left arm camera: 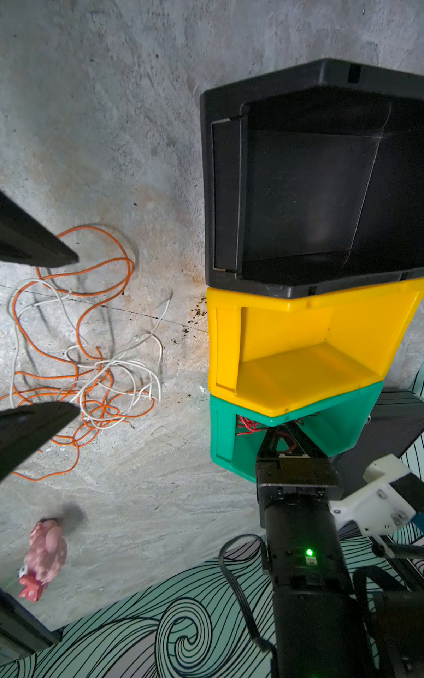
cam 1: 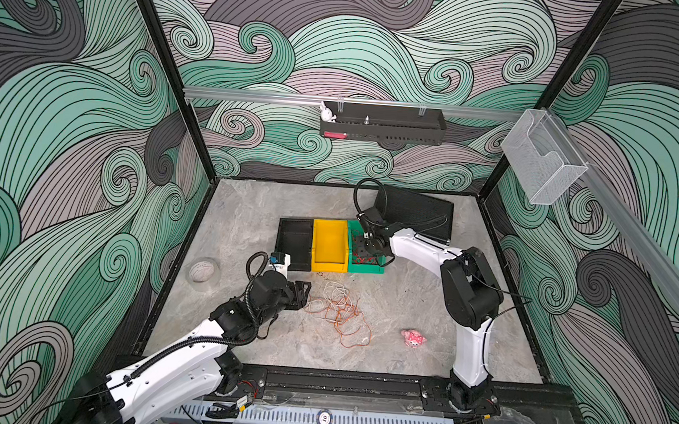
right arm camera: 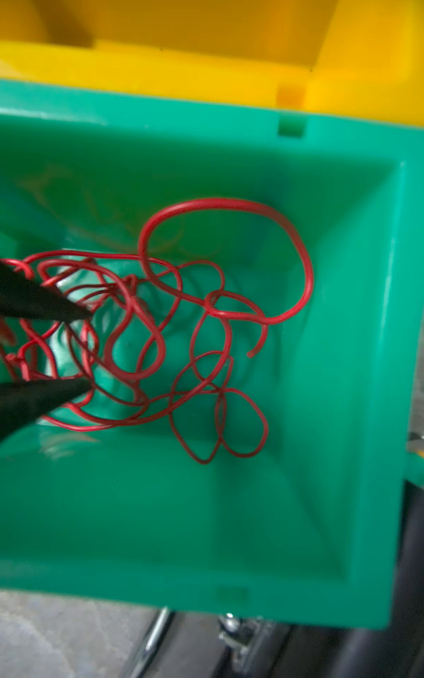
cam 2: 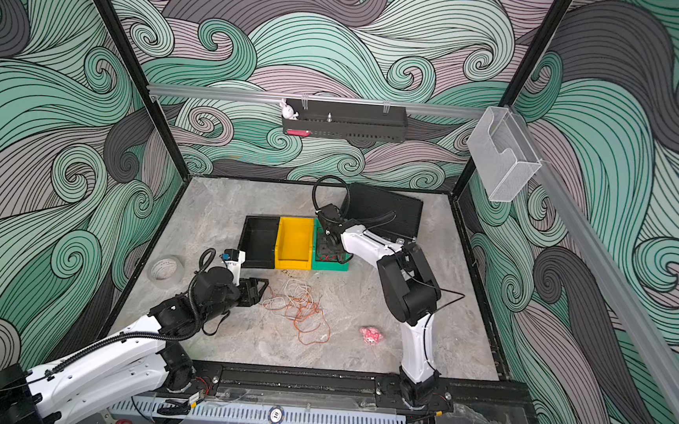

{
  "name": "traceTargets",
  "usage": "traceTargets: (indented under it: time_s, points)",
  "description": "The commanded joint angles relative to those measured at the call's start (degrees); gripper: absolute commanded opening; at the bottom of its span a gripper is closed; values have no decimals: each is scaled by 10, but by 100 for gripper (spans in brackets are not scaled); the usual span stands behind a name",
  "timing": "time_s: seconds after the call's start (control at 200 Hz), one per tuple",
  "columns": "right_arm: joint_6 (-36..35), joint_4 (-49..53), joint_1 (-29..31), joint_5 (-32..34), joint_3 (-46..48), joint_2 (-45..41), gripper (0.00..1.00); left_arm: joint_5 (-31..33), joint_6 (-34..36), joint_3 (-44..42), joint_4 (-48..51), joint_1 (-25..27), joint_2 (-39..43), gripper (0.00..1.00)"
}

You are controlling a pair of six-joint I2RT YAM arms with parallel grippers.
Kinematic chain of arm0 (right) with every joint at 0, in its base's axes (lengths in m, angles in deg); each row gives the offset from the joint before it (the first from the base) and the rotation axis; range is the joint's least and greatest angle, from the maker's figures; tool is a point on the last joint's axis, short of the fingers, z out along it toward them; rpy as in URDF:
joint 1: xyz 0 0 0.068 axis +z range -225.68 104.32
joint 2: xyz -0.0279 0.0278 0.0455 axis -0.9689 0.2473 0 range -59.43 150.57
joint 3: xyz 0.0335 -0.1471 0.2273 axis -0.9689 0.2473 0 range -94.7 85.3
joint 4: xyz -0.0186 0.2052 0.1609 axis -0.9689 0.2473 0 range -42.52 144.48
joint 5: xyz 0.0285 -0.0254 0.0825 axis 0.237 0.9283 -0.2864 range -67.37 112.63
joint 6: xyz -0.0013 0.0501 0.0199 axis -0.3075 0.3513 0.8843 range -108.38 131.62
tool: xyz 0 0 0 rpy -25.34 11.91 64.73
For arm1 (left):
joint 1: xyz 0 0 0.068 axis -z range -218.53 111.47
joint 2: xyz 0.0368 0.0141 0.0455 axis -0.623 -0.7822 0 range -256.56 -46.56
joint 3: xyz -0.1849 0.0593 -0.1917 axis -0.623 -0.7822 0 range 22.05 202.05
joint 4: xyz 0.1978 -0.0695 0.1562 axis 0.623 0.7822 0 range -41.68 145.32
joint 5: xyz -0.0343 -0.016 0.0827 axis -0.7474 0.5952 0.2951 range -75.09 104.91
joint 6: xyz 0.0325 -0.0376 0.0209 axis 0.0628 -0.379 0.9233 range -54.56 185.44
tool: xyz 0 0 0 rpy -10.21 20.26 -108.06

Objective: Untangle the cables
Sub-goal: 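Lower the red wire into the green bin and open the right gripper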

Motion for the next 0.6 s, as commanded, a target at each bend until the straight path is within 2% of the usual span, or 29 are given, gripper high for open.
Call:
traceTargets:
  time_s: [0.0,0.36,0.5,0.595]
  points:
    - [-8,3,-4,1,3,-51,36,-2,2,11,0,-4,-6,61]
    - [-26,18,-16,-18,33,-179,39,-52,18,43,16,-4,-46,61]
    - [-34,27,-16,-63,74,-241,41,-83,25,57,21,-4,-74,61]
    - [-24,20,-16,-108,133,-288,42,-104,21,56,9,-3,-92,62]
